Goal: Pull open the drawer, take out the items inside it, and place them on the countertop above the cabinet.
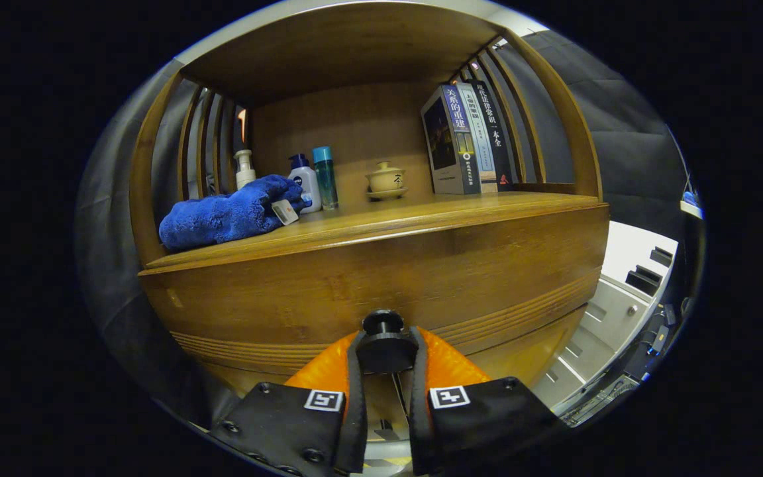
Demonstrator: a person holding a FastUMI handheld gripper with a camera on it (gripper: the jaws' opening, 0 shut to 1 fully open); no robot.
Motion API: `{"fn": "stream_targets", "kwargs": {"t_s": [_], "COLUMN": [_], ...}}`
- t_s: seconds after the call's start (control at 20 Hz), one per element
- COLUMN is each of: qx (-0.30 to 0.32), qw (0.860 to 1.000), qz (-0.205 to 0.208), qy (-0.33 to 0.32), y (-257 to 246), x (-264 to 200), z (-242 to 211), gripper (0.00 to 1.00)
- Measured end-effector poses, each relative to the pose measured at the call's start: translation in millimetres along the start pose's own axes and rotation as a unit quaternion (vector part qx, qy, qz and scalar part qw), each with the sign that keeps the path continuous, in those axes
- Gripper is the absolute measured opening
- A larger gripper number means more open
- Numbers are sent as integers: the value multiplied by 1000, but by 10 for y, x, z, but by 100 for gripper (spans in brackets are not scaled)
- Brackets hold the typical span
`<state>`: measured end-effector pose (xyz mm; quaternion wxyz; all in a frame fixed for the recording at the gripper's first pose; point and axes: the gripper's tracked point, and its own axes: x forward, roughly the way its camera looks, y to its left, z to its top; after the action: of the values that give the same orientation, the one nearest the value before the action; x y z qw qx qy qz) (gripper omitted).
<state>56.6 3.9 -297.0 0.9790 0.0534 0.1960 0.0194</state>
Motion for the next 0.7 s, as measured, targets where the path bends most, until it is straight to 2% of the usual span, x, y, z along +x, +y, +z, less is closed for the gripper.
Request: {"fn": "stream_targets", "kwargs": {"t_s": [0.7], "qx": [-4], "qw": [1000], "qz": [-3], "qy": [1], "y": [-76], "x": [-813], "z": [-208], "gripper": [34]}}
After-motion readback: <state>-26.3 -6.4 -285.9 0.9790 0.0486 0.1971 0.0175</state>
